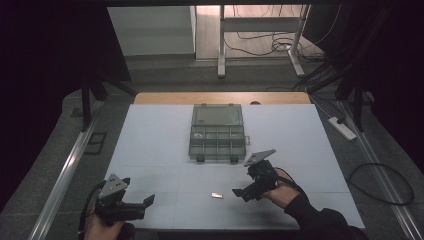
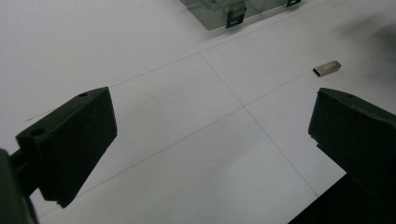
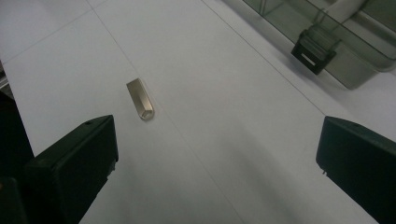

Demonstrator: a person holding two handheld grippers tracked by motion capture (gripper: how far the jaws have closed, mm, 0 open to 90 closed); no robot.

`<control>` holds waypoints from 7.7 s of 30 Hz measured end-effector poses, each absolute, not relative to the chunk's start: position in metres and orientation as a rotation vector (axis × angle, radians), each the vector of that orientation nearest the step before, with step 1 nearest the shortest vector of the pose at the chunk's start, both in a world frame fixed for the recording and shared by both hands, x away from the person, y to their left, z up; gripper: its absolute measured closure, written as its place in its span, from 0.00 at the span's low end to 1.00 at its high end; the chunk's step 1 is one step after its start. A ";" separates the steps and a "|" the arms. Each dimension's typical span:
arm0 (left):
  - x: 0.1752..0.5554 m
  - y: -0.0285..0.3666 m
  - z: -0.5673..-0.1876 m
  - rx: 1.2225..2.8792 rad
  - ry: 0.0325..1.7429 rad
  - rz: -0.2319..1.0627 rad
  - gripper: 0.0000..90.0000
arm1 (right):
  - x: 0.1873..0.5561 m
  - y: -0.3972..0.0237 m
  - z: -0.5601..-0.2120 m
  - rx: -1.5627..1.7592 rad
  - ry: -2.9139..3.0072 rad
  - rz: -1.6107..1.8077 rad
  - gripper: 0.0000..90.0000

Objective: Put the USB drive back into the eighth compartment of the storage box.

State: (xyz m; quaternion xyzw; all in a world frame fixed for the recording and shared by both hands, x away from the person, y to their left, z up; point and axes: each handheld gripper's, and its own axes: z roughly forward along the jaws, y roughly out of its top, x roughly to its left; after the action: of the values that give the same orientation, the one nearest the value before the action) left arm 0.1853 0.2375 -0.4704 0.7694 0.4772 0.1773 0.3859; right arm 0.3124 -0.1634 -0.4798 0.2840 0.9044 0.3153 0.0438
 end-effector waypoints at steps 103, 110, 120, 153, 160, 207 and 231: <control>0.185 0.238 -0.471 1.949 1.209 0.449 0.01 | 0.349 -0.122 -0.459 0.711 2.793 0.957 0.88; 0.185 0.238 -0.471 1.946 1.212 0.448 0.01 | 0.362 -0.130 -0.456 0.751 2.755 0.968 0.88; 0.185 0.238 -0.471 1.945 1.212 0.446 0.01 | 0.380 -0.137 -0.453 0.798 2.708 0.965 0.88; 0.185 0.239 -0.471 1.941 1.217 0.444 0.02 | 0.423 -0.143 -0.470 0.900 2.652 0.900 0.87; 0.185 0.239 -0.471 1.940 1.216 0.441 0.02 | 0.424 -0.140 -0.480 0.897 2.663 0.837 0.87; 0.185 0.240 -0.471 1.934 1.219 0.437 0.02 | 0.398 -0.151 -0.454 0.976 2.690 0.898 0.30; 0.185 0.241 -0.471 1.925 1.224 0.433 0.02 | 0.374 -0.166 -0.459 0.951 2.686 0.954 0.05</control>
State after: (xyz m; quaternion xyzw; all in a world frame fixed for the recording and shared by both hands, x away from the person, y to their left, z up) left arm 0.1850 0.2408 -0.4708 0.7603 0.4836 0.1712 0.3986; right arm 0.3743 -0.1659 -0.4587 0.3156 0.8918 0.3168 0.0682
